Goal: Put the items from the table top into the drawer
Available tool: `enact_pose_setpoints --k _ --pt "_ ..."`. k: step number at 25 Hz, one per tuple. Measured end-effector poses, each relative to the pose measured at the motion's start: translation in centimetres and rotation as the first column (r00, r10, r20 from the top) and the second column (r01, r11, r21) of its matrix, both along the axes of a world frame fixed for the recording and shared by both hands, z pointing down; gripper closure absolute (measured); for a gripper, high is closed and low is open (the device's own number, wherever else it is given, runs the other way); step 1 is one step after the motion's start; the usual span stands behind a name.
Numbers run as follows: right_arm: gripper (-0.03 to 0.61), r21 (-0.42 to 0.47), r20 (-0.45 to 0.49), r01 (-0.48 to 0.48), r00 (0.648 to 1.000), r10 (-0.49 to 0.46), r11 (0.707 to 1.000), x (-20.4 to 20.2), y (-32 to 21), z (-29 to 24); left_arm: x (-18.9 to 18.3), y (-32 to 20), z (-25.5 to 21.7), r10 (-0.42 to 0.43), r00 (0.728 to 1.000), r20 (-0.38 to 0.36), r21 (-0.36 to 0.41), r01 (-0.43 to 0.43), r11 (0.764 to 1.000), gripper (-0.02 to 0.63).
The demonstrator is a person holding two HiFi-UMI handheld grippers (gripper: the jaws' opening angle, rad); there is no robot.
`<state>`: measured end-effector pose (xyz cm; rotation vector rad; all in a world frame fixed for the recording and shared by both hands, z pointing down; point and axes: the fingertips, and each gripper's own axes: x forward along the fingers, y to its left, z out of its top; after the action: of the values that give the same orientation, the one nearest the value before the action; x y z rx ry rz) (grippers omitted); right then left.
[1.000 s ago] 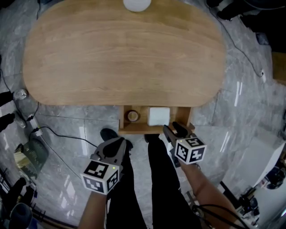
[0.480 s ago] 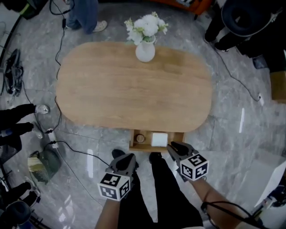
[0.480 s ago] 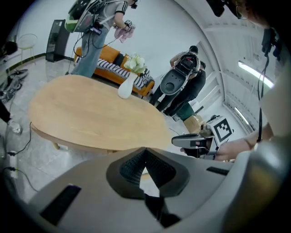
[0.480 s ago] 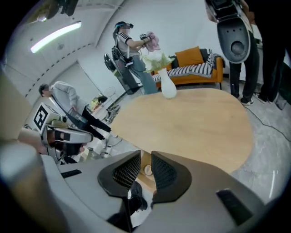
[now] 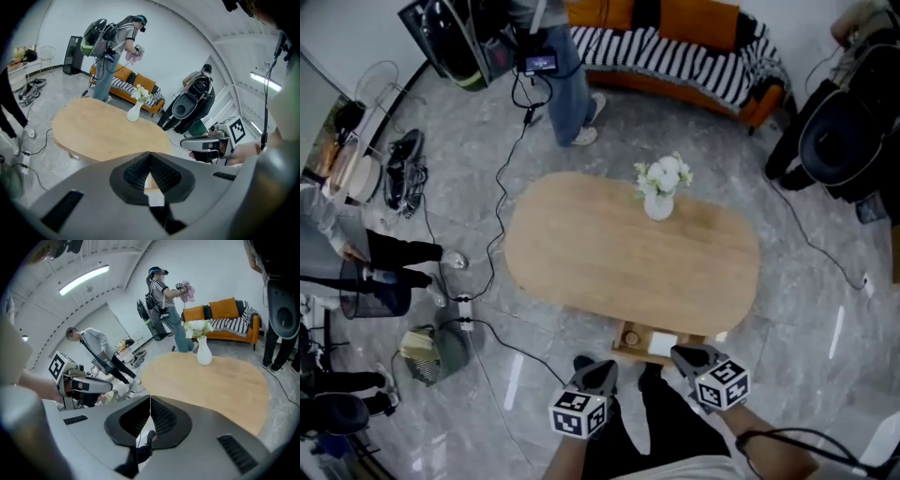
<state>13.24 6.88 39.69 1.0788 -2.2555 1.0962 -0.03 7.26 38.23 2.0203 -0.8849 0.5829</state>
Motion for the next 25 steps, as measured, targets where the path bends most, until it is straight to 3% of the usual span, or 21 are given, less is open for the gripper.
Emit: enact_pose_setpoints --k 7,11,25 --pt "0.546 0.070 0.032 0.110 0.993 -0.112 0.992 -2.2 -1.4 -7.1 -1.7 -0.1 -6.0 -0.071 0.997 -0.006 0.052 0.072 0.996 0.614" --pt "0.546 0.092 0.036 0.122 0.991 -0.126 0.988 -2.6 -1.0 -10.7 -2.5 0.5 -9.3 -0.095 0.995 -0.017 0.072 0.096 0.993 0.614" --pt "0.546 0.167 0.047 -0.055 0.998 0.048 0.984 -4.1 1.7 -16.5 -7.0 3.6 -14.7 0.018 1.000 0.003 0.137 -0.018 0.990 0.614"
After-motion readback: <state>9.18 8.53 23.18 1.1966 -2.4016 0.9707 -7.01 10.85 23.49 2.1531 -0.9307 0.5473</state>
